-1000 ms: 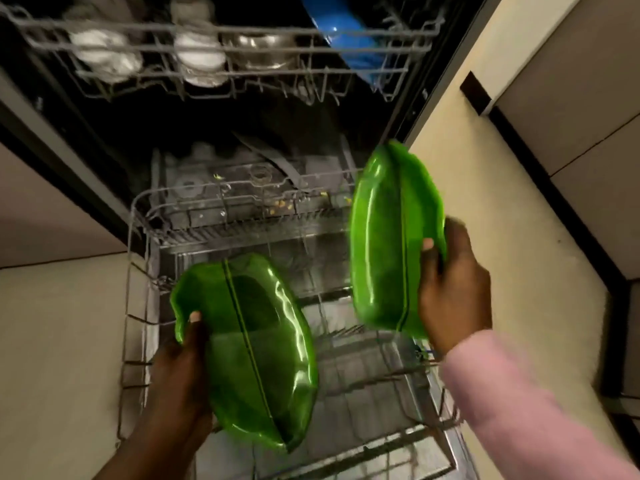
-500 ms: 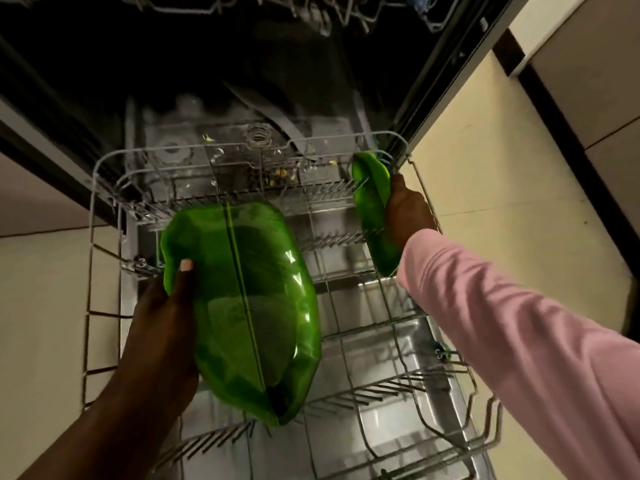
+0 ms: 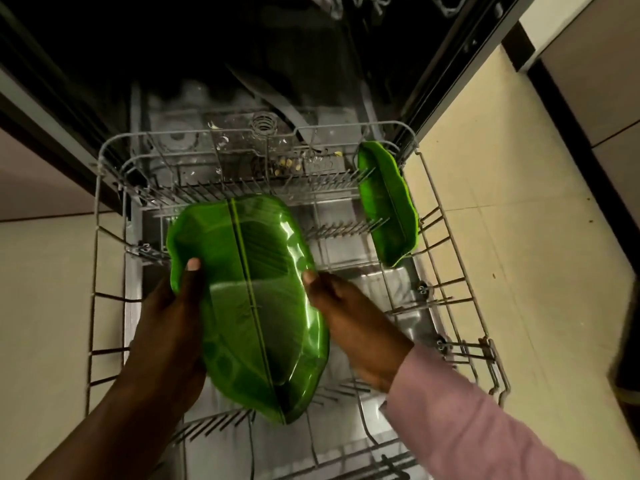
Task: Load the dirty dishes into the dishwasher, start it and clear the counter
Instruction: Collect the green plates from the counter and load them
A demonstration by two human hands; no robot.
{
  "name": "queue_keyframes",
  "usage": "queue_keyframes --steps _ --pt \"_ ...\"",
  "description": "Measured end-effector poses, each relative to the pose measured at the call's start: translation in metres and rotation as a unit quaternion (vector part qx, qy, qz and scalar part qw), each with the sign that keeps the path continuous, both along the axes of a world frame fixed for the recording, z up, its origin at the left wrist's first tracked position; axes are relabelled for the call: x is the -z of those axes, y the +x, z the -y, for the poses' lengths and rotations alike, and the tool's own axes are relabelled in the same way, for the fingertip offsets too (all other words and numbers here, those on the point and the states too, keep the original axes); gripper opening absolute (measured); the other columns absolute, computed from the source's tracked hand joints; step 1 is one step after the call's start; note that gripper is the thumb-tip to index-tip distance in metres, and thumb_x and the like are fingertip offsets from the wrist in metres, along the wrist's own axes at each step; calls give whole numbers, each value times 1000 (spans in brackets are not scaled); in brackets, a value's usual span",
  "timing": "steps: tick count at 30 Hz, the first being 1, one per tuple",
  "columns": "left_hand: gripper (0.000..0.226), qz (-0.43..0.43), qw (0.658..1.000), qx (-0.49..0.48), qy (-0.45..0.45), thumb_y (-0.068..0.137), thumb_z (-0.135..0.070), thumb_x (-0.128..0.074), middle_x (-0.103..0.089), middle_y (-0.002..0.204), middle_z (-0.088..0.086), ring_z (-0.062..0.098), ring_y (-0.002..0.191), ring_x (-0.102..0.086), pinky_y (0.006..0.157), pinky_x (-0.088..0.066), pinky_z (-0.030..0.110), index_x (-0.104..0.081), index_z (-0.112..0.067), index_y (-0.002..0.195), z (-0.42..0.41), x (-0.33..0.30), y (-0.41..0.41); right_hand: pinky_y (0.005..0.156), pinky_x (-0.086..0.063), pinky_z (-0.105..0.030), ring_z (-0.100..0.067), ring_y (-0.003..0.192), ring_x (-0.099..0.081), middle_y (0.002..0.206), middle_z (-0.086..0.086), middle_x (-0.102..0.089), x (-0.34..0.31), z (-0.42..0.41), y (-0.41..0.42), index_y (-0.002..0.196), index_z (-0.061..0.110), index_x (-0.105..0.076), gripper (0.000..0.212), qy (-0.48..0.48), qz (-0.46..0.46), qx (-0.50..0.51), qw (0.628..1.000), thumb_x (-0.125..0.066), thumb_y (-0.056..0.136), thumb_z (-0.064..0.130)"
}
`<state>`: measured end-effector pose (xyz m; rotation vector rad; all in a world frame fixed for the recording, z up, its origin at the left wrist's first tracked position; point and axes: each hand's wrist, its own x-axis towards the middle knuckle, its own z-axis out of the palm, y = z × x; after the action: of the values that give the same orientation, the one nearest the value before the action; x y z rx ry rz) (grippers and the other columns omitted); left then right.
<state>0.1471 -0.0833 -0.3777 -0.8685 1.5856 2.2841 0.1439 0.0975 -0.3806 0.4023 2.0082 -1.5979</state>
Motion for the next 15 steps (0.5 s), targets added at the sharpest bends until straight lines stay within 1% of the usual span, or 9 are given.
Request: queue_keyframes --steps 1,3,4,6,8,11,13,14,15 --pt "22 -1 1000 5 -2 98 -34 -44 -76 83 -1 17 70 -73 47 -55 28 -61 -22 102 1 -1 1 98 -48 -43 -19 104 -63 111 -2 -68 -2 3 8 110 25 -62 26 -88 61 36 994 -46 98 42" --pt "22 1 1000 9 -6 98 -35 -45 -76 83 -2 17 70 -73 47 -55 29 -62 -22 101 6 0 3 97 -48 -42 -24 113 -62 120 -9 -66 -7 1 14 122 17 -59 29 -208 109 103 967 -44 100 28" --pt "22 4 1000 8 -6 97 -36 -46 -76 84 -3 16 71 -73 47 -56 29 -62 -23 103 9 3 5 98 -47 -44 -28 116 -60 123 -13 -64 -9 -2 15 125 11 -57 32 -250 112 119 954 -43 99 23" --pt "24 14 1000 6 -8 96 -38 -48 -76 89 -2 16 73 -74 48 -56 28 -62 -24 108 14 6 7 99 -45 -48 -32 120 -56 128 -17 -60 -14 -6 16 129 5 -54 38 -290 105 118 944 -43 97 21" --pt "27 18 1000 4 -10 96 -38 -48 -76 90 0 16 73 -73 49 -57 28 -62 -22 112 18 9 9 95 -47 -45 -30 116 -58 128 -18 -59 -15 -7 19 130 4 -53 41 -285 95 105 948 -46 94 22" --pt "34 19 1000 0 -5 95 -39 -50 -76 87 -1 15 72 -73 50 -57 27 -61 -19 119 20 11 11 92 -49 -43 -31 108 -62 120 -19 -64 -13 -6 21 125 8 -56 36 -208 47 103 972 -55 91 21" --pt "34 18 1000 -5 4 95 -39 -50 -76 86 -2 14 72 -73 49 -56 27 -60 -19 120 20 11 13 95 -48 -46 -35 108 -63 113 -19 -68 -14 -6 22 120 8 -58 33 -167 7 114 979 -61 90 21" --pt "32 18 1000 -8 7 95 -38 -50 -76 86 -2 14 72 -73 48 -56 26 -61 -19 119 20 12 14 97 -48 -47 -35 107 -64 110 -17 -69 -16 -5 22 117 7 -59 32 -151 -14 123 981 -62 89 22" --pt "31 19 1000 -12 10 95 -37 -50 -76 86 -3 14 73 -73 48 -55 26 -61 -20 119 19 12 15 97 -49 -48 -33 105 -65 107 -15 -71 -18 -3 23 114 7 -60 30 -137 -33 134 981 -63 89 23"
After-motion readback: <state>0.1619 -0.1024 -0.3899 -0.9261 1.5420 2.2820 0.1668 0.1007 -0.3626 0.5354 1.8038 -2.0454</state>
